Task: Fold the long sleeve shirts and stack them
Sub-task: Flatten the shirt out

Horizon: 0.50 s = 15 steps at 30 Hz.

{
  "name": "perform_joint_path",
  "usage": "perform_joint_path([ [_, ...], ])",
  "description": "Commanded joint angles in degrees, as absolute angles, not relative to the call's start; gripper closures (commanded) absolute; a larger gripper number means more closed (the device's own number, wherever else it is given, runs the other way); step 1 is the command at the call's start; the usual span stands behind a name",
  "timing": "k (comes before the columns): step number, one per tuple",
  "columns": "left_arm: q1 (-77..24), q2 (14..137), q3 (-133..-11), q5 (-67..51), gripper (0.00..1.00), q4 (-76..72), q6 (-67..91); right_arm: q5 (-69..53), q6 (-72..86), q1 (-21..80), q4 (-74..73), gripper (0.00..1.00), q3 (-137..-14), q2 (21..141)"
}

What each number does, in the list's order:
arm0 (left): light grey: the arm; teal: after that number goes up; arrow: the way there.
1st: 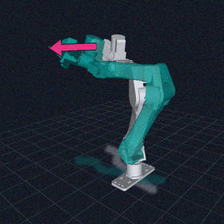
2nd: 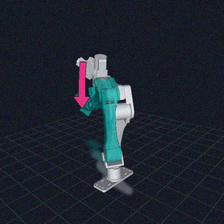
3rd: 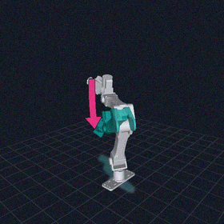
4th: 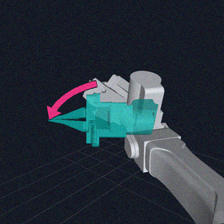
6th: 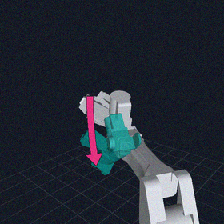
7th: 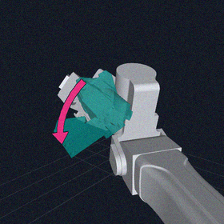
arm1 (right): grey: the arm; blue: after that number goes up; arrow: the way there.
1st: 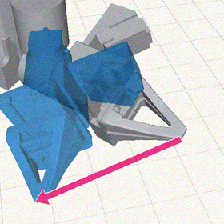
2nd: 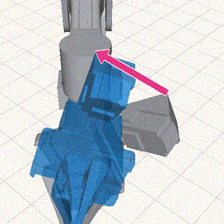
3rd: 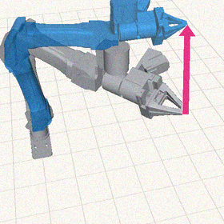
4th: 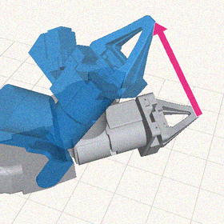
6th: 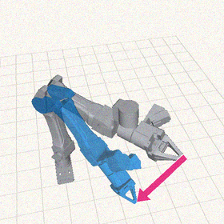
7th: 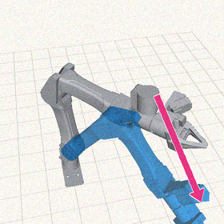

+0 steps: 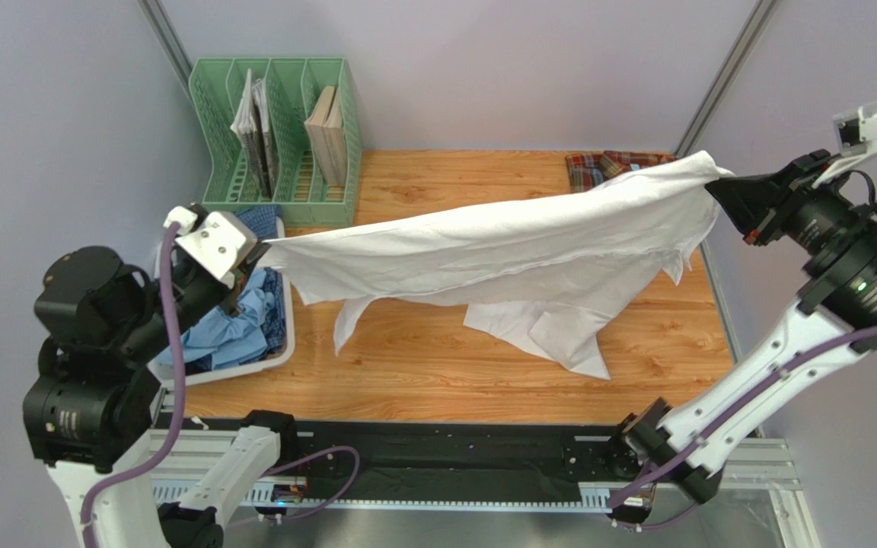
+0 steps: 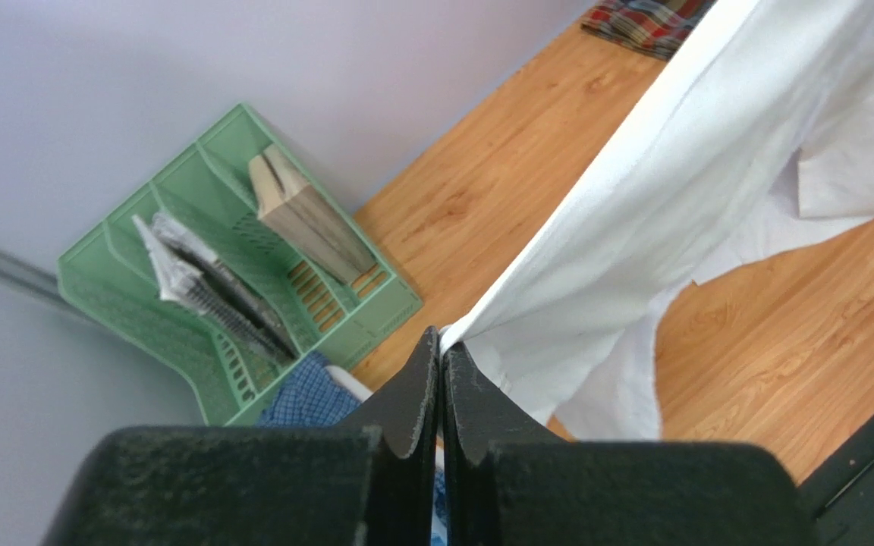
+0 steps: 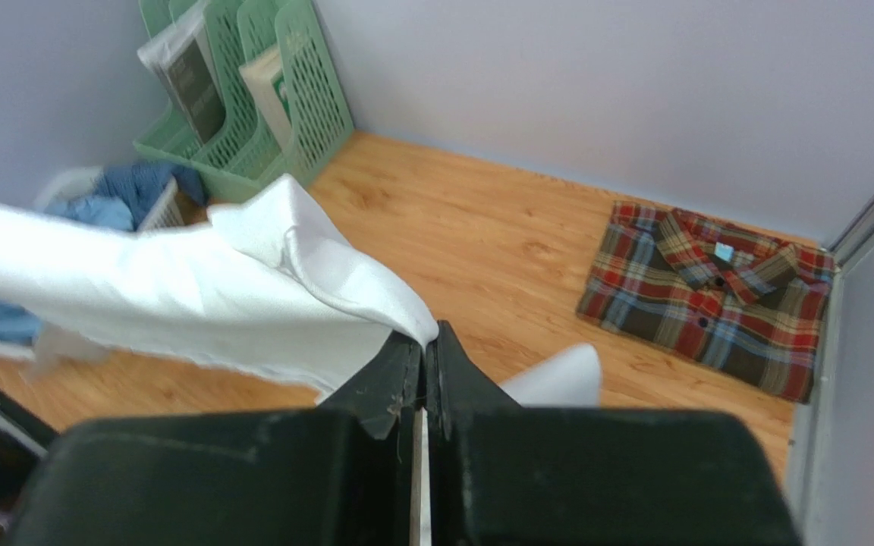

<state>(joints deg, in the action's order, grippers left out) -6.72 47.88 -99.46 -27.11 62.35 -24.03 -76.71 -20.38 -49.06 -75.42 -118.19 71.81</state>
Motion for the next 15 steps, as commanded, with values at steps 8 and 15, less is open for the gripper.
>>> perform_joint_path([
  [8,-6.33,56.33,-112.86,-19.33,1.00,57.13,-15.65,-72.77,39.20,-51.51,-14.76,1.00,-109.25,64.41],
  [15,-6.33,61.69,-102.50,-21.97,1.00,50.90,-13.36,-60.27,7.99,-34.60,-51.10,1.00,-111.80,74.79],
])
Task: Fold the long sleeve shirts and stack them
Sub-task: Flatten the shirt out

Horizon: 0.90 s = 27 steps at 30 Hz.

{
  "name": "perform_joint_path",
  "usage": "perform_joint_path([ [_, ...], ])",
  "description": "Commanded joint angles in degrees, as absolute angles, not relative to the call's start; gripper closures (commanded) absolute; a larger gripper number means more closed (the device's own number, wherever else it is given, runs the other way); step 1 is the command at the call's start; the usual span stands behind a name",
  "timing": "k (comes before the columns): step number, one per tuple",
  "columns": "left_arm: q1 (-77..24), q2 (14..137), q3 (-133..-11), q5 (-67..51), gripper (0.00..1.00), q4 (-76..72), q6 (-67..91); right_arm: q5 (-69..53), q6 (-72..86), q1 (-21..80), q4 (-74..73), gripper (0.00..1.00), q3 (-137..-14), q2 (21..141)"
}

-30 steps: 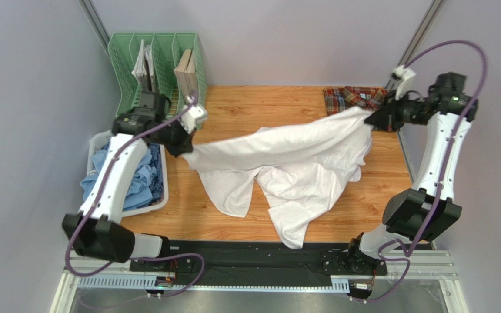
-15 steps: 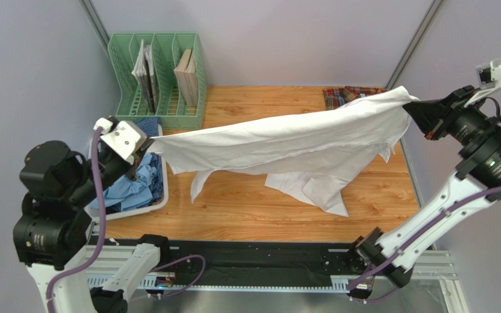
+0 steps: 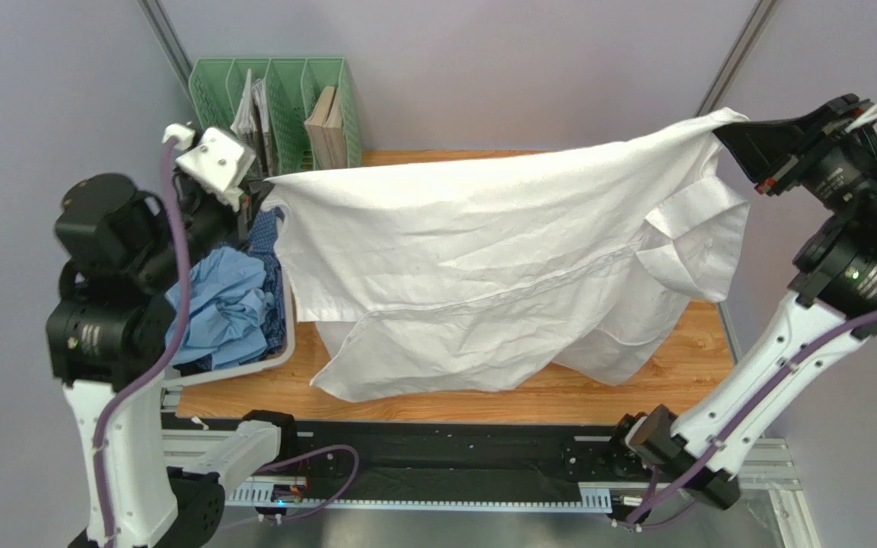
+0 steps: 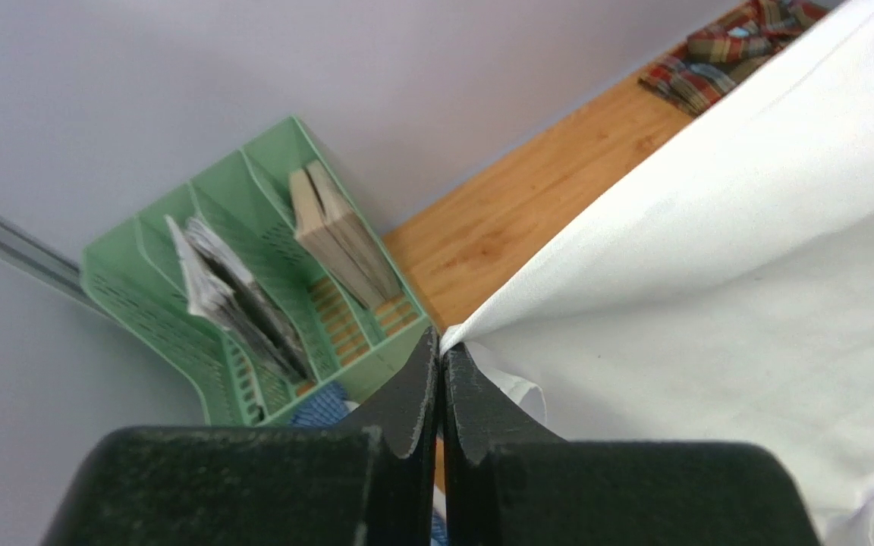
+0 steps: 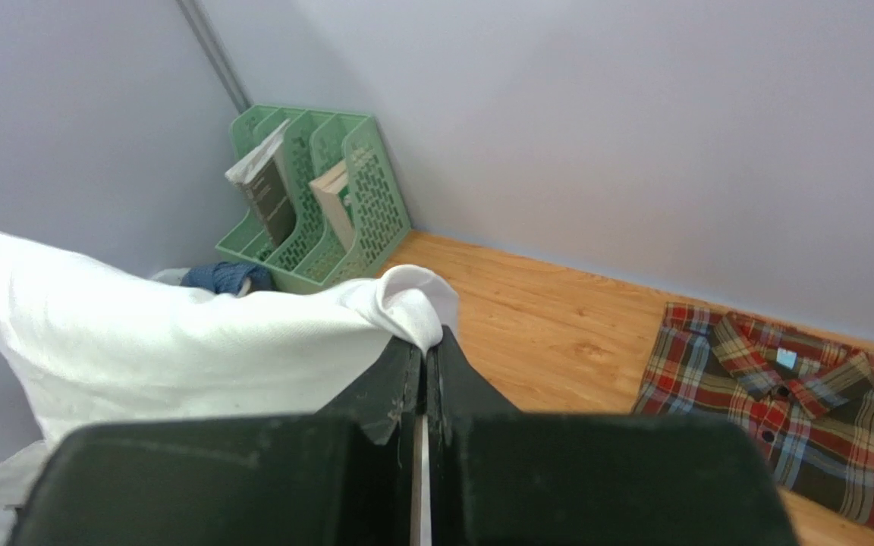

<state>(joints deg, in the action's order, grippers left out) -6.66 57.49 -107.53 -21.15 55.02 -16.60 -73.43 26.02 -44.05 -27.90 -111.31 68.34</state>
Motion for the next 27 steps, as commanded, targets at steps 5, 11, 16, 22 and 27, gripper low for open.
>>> perform_joint_path([
  [5,-6.33,66.17,-97.22,-23.73,1.00,46.69,-12.04,-49.23,2.29,-24.27,-55.82,1.00,-104.24,81.27],
  [11,-6.24,87.38,-112.85,-17.78,1.00,35.18,-11.34,-37.80,3.32,-16.00,-57.21,1.00,-138.52,108.90],
  [16,-4.48,112.02,-159.79,-14.86,1.00,36.30,-7.56,-32.09,18.57,-16.69,-30.27,1.00,-152.98,110.94],
  [22,-2.11,98.92,-141.22,-10.27,1.00,5.41,-5.19,-20.05,27.68,-19.25,-0.89,1.00,-153.08,104.41],
  [27,-0.53,93.53,-130.64,-23.62,1.00,13.35,-9.13,-30.38,22.96,-19.34,-2.95,1.00,-139.34,100.03],
])
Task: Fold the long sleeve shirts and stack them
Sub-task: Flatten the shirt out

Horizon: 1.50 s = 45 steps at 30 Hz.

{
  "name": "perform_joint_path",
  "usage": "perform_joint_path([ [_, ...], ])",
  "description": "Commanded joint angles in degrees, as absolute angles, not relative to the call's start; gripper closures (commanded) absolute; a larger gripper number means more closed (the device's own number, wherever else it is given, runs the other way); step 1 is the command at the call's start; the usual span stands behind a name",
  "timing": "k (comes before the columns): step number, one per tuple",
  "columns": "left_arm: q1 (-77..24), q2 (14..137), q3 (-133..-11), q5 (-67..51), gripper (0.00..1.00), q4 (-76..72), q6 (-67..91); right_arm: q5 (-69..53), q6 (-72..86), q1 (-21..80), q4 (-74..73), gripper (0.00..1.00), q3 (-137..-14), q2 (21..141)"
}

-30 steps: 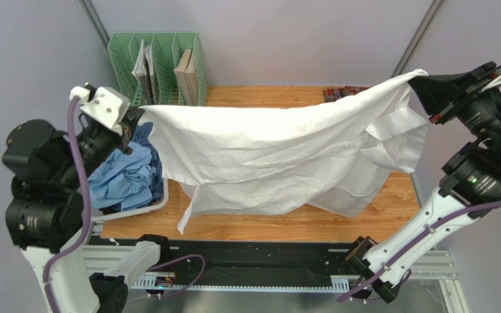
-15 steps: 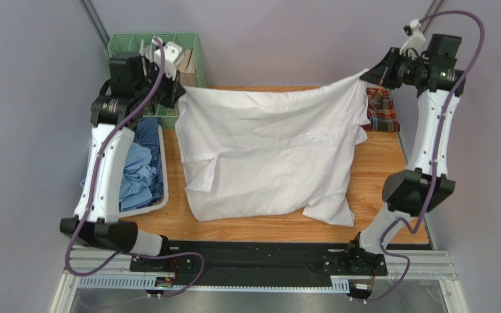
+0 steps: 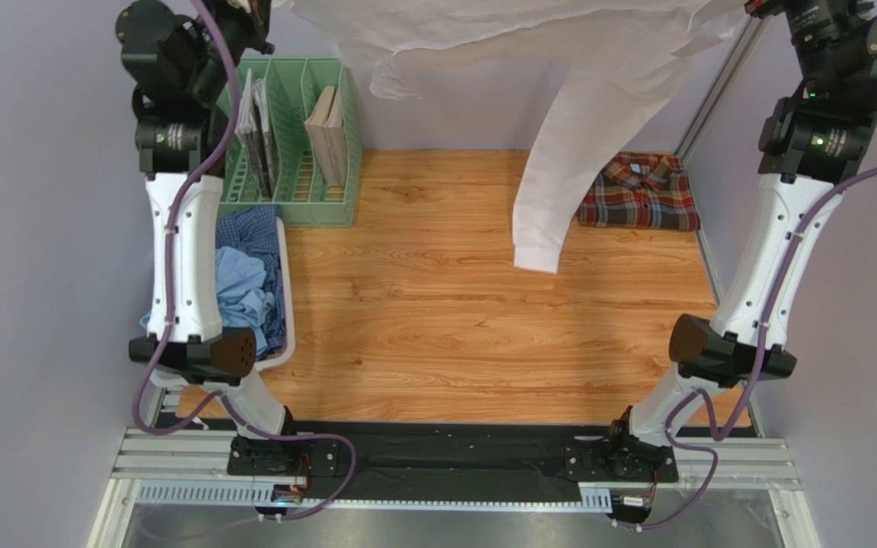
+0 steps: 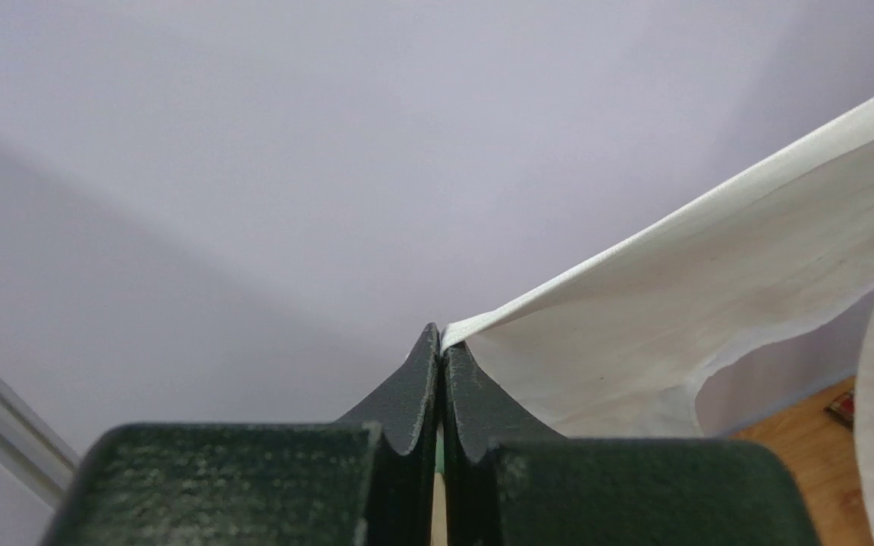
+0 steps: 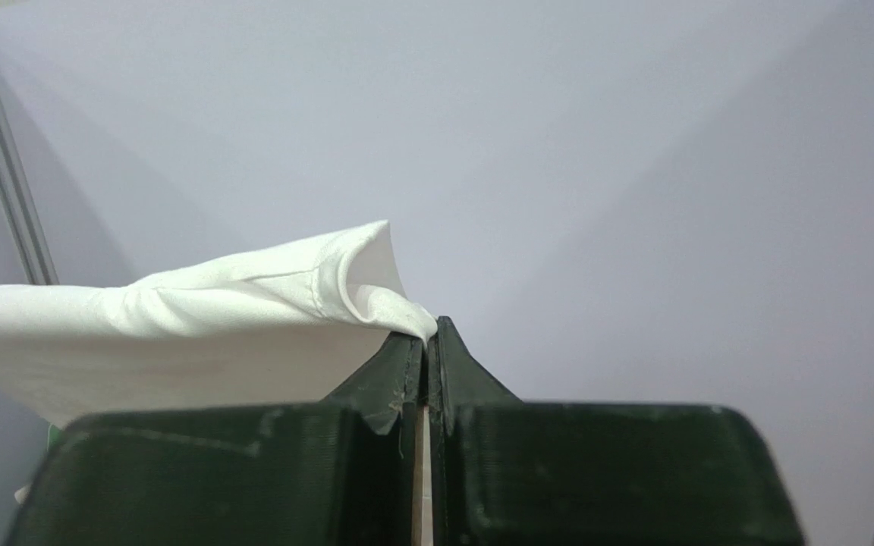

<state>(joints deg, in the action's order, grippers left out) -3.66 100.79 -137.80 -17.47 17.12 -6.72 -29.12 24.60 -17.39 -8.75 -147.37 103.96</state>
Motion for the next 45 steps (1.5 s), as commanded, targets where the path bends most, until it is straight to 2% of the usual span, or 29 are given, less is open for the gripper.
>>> perform_joint_path([
  [1,-0.53,89.95,-121.73,-28.25,1.00,14.23,-10.79,-33.02,20.76,-19.42,-4.90,1.00,-134.09,96.19],
  [2,-0.53,87.91,-116.33,-30.56,1.00,14.24,-13.51,-38.53,15.52,-20.03,-6.49,1.00,-122.64,93.80],
  [5,-0.61,80.79,-97.25,-40.33,1.00,17.39,-21.93,-46.12,5.31,-22.05,-11.93,1.00,-99.24,84.66],
  [6,-0.70,79.29,-93.20,-41.99,1.00,18.88,-23.97,-47.27,-3.08,-22.76,-17.35,1.00,-95.31,82.72],
  [8,-0.70,74.72,-82.39,-45.52,1.00,25.29,-29.76,-49.38,-9.38,-25.47,-23.26,1.00,-88.89,78.77],
  [11,-0.88,68.22,-68.85,-47.02,1.00,33.82,-43.38,-52.56,-27.72,-28.55,-38.45,1.00,-81.31,76.56],
  [14,-1.05,62.94,-57.95,-45.44,1.00,41.46,-56.04,-51.51,-48.38,-28.92,-59.08,1.00,-75.08,76.73],
  [16,-1.49,60.57,-50.85,-42.38,1.00,43.58,-61.60,-50.11,-59.17,-28.31,-64.57,1.00,-69.73,77.78],
  [19,-3.69,59.59,-45.02,-37.37,1.00,44.82,-66.34,-45.01,-65.80,-27.60,-69.16,0.98,-64.79,81.38],
  [21,-4.39,59.85,-43.86,-35.87,1.00,47.79,-68.11,-41.06,-69.07,-27.60,-73.46,0.95,-63.99,83.75],
  [22,-5.18,59.77,-43.16,-34.12,1.00,49.12,-70.29,-39.39,-70.65,-27.60,-74.96,0.88,-62.94,85.59],
  [23,-5.53,59.59,-43.07,-33.49,0.92,50.78,-71.53,-35.55,-74.41,-27.68,-78.10,0.84,-62.32,86.04],
  [24,-5.54,59.33,-43.24,-33.05,0.85,55.06,-73.02,-33.77,-76.01,-27.95,-79.70,0.75,-61.53,86.04],
  [26,-5.54,57.40,-43.77,-31.82,0.75,59.74,-76.11,-30.08,-82.49,-29.35,-85.74,0.69,-59.51,83.33],
  [28,-5.54,54.41,-45.08,-31.29,0.71,66.07,-77.69,-27.96,-86.03,-30.67,-88.40,0.62,-58.98,77.65],
  [29,-5.54,53.27,-45.61,-31.46,0.65,67.83,-79.00,-26.73,-88.83,-30.85,-90.85,0.59,-59.06,75.26],
  [31,-5.54,50.72,-47.63,-32.78,0.54,70.57,-78.84,-26.19,-90.70,-30.76,-92.54,0.45,-59.59,70.00],
  [34,-5.71,51.32,-50.53,-34.28,0.45,69.01,-74.29,-27.94,-90.88,-30.85,-93.16,0.26,-61.69,67.85],
  [35,-5.97,52.37,-51.15,-34.28,0.44,67.25,-71.92,-29.43,-90.01,-30.76,-92.73,0.22,-62.48,68.90],
  [40,-12.38,67.12,-55.98,-28.49,0.42,53.72,-48.73,-36.65,-64.63,-24.90,-84.39,0.20,-69.60,82.33],
  [45,-16.08,85.64,-66.78,-22.52,0.50,47.37,-34.91,-34.11,-48.62,-17.95,-70.06,0.32,-70.49,93.84],
])
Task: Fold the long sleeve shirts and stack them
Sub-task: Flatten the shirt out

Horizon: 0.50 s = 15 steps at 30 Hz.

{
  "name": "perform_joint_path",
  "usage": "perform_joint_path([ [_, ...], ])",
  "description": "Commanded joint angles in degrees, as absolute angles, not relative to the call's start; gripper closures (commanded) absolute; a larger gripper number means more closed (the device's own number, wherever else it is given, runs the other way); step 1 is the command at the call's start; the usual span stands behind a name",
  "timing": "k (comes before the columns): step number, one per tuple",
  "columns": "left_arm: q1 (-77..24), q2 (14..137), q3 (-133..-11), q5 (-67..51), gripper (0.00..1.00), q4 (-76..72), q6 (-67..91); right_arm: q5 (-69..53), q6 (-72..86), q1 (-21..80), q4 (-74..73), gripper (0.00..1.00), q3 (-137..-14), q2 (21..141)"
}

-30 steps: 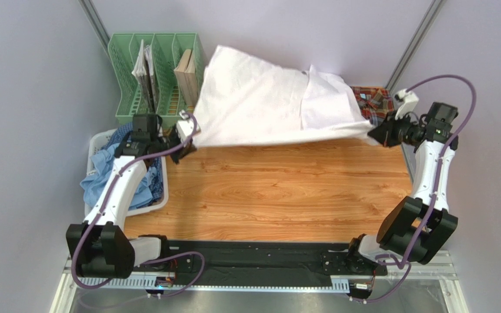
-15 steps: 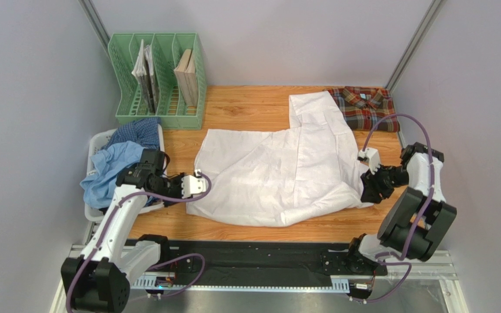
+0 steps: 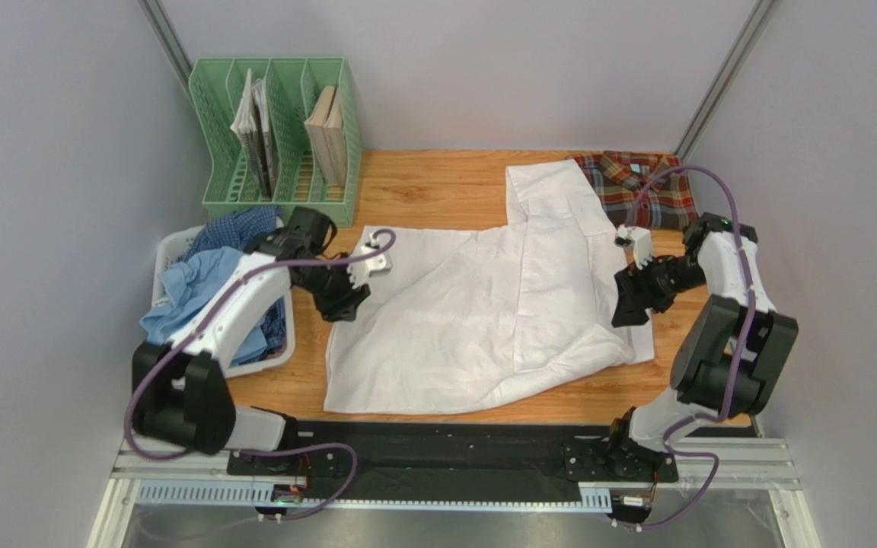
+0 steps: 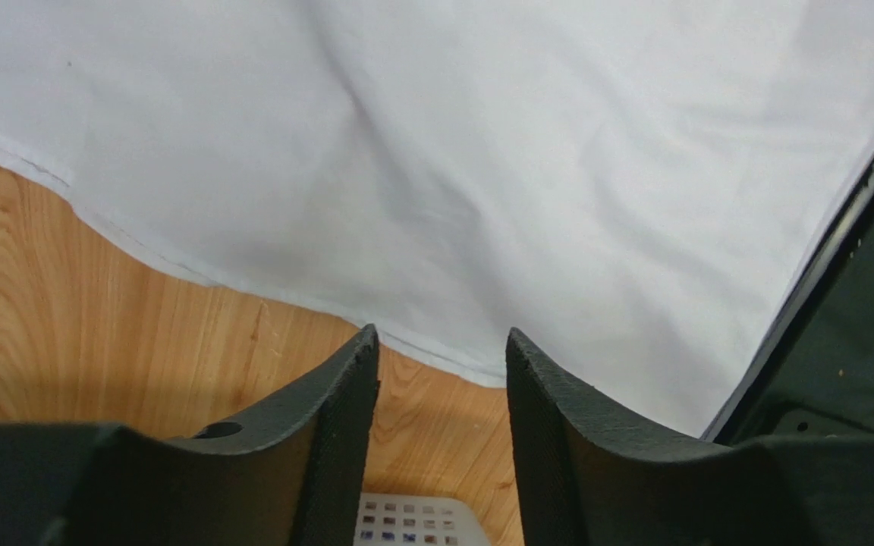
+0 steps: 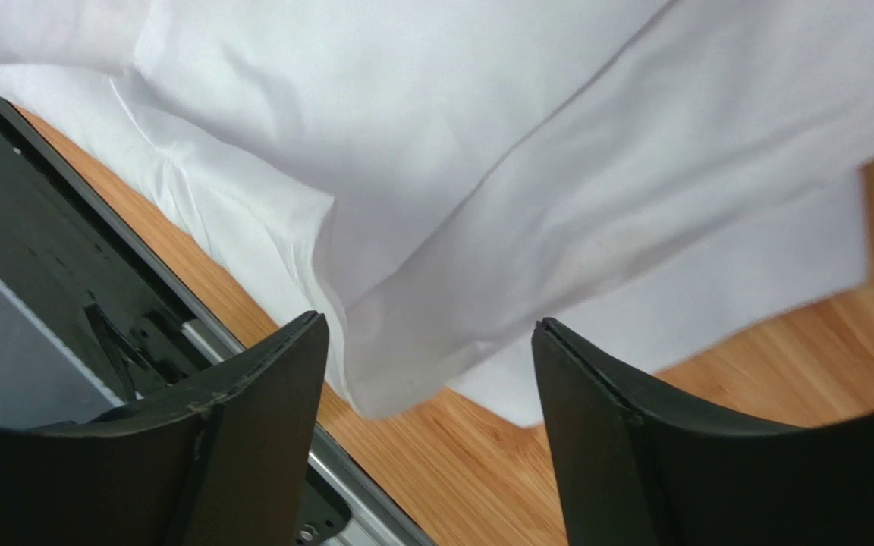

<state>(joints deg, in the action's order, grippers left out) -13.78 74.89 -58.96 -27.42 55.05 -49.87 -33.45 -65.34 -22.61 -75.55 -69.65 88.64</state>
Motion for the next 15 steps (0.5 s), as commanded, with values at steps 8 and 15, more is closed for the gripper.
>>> perform_joint_path([
  [8,-17.40,109.13,-83.55,-13.10,0.57,47.29,-27.87,-25.85,-39.03,-15.03,-59.68,0.41,-75.83,108.18],
  [15,-17.23,124.88,-99.39,-3.46,0.69,53.35,-25.05,-21.36,-36.92,-14.42,-56.61,0.42,-81.64,117.06],
])
